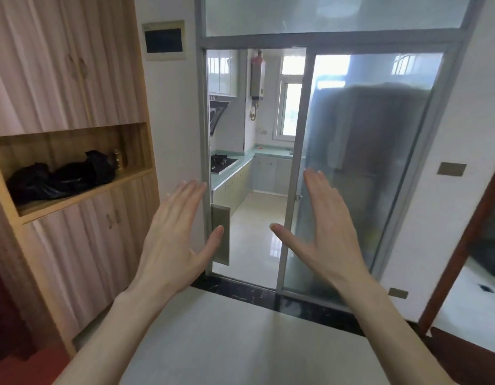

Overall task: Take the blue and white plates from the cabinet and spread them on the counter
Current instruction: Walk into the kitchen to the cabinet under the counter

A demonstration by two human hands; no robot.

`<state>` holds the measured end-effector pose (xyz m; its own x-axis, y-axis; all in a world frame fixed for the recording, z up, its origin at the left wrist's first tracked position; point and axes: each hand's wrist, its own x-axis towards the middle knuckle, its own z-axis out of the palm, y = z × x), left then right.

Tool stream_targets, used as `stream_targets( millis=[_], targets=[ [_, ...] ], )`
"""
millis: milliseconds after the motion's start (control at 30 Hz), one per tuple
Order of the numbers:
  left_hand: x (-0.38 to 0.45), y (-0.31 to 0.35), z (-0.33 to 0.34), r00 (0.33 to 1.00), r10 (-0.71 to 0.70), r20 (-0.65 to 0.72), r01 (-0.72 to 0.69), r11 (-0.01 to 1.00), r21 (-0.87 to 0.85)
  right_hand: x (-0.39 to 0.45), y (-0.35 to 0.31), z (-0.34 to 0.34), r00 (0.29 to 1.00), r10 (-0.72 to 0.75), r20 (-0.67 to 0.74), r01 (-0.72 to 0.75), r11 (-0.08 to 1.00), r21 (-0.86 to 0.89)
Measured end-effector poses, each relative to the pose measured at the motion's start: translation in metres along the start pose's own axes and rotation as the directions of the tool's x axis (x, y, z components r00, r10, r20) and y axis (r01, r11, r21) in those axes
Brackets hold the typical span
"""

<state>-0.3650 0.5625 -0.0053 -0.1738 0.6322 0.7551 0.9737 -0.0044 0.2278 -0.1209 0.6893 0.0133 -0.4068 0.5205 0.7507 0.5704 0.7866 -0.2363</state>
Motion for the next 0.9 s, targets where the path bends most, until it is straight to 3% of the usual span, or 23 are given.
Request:
stream_targets(
  millis=[433, 900],
  targets=[
    [0.124, -0.095, 0.136, 0.999, -0.011, 0.053, 0.017, 0.993, -0.115, 0.116, 0.085, 0.13, 0.996, 0.09, 0.016, -0.089, 0.995, -0.046],
    [0.317, -0.185, 0.341, 0.993, -0.018, 0.12, 0.026, 0.998, -0.065, 0.285, 0.249, 0.293, 0.995, 0.083, 0.058, -0.079, 0.994, -0.072]
  ],
)
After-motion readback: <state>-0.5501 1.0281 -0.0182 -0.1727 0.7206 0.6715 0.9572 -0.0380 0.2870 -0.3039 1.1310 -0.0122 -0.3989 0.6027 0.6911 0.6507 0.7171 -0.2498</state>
